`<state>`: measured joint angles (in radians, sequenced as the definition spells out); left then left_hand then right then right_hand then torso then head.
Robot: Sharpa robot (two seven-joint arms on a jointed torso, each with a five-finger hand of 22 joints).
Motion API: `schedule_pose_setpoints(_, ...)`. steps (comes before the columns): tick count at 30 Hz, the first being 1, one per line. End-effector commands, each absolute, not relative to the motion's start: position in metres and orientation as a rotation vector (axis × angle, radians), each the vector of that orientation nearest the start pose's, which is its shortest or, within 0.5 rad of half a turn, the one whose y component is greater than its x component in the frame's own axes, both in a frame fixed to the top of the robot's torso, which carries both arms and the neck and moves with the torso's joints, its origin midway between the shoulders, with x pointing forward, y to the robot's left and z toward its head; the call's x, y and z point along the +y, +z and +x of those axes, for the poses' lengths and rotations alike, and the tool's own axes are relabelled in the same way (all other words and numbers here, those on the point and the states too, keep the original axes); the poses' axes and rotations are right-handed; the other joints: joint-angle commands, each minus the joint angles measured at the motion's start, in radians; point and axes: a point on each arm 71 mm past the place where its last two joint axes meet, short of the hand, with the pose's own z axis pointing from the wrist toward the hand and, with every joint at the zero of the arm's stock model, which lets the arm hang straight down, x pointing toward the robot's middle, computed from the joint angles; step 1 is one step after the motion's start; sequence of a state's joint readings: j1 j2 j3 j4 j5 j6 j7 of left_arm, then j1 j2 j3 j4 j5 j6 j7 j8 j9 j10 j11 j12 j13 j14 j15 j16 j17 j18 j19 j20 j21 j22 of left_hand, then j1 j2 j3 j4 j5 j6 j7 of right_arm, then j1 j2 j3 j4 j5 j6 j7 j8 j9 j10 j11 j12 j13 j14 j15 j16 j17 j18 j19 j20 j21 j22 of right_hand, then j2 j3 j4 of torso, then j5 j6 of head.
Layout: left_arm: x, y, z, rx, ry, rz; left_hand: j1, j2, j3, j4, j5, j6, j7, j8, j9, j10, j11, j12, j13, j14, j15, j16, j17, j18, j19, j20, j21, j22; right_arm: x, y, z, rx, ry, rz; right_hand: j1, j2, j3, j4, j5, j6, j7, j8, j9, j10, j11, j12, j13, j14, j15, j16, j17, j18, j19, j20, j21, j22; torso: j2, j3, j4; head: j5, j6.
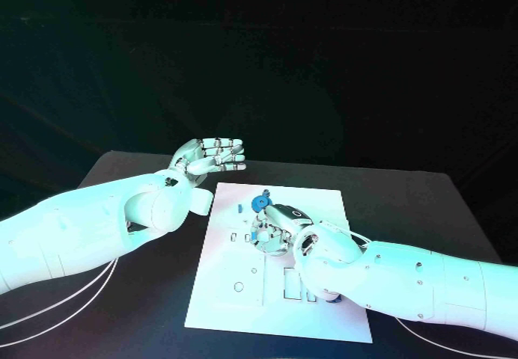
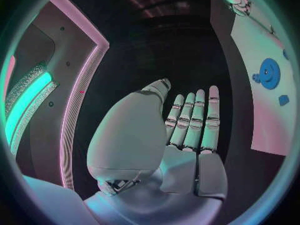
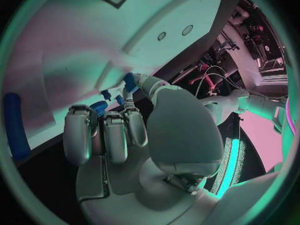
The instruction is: Assemble the parts on the task board
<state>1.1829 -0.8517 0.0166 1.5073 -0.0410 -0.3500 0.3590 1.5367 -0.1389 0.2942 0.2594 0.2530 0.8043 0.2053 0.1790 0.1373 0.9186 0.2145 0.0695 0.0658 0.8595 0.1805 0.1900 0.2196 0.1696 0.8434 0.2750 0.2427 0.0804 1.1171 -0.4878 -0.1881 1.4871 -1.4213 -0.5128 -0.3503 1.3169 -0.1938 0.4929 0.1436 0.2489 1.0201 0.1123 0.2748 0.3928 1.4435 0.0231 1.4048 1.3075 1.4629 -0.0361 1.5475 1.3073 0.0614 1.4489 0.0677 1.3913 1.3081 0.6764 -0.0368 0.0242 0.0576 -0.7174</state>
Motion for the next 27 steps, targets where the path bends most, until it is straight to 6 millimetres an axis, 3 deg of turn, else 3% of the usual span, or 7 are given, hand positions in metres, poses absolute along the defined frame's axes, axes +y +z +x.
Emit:
schedule_pose_setpoints(1, 0.2188, -0.1674, 0.4978, 1.383, -1.517, -1.104, 0.002, -0.005, 0.006, -0.001, -0.001, -0.010, 0.055, -0.005, -0.001, -0.006, 0.001, -0.004, -0.001, -0.006, -0.001, -0.006, 0.001, 0.012, -0.003, 0.004, 0.002, -0.001, -0.0465, -0.2623, 0.4312, 1.785, 0.751, -0.096, -0.009, 0.000, -0.001, 0.007, 0.001, 0.008, -0.012, 0.020, 0.024, 0.002, -0.002, 0.002, 0.071, 0.095, -0.007, 0.005, 0.205, -0.010, 0.002, -0.002, -0.004, 0.095, 0.000, 0.0000, -0.0003, 0.000, -0.001)
schedule_pose_setpoints(14, 0.2196, -0.1677, 0.4979, 1.384, -1.515, -1.104, 0.000, -0.006, 0.007, 0.000, -0.001, -0.010, 0.054, -0.005, -0.002, -0.007, 0.001, -0.004, -0.001, -0.007, -0.001, -0.007, 0.001, 0.012, -0.003, 0.004, 0.002, -0.001, -0.0466, -0.2630, 0.4320, 1.787, 0.744, -0.099, -0.022, -0.012, -0.005, 0.010, 0.002, -0.001, -0.009, 0.020, 0.023, -0.006, 0.000, -0.010, 0.059, 0.094, -0.006, 0.004, 0.200, -0.008, -0.001, -0.001, -0.011, 0.090, -0.001, 0.0005, -0.0001, 0.003, -0.003)
schedule_pose_setpoints(27, 0.2202, -0.1678, 0.4978, 1.385, -1.515, -1.103, 0.000, -0.006, 0.007, 0.000, -0.001, -0.010, 0.054, -0.005, -0.002, -0.007, 0.001, -0.004, -0.001, -0.007, -0.001, -0.007, 0.001, 0.012, -0.003, 0.004, 0.002, -0.001, -0.0462, -0.2635, 0.4320, 1.792, 0.746, -0.104, -0.039, -0.041, -0.008, 0.011, 0.003, -0.070, 0.019, -0.009, 0.006, -0.044, 0.024, -0.054, 0.017, 0.091, 0.013, 0.000, 0.190, -0.003, -0.016, 0.012, -0.038, 0.071, -0.001, 0.0009, -0.0005, 0.003, 0.000)
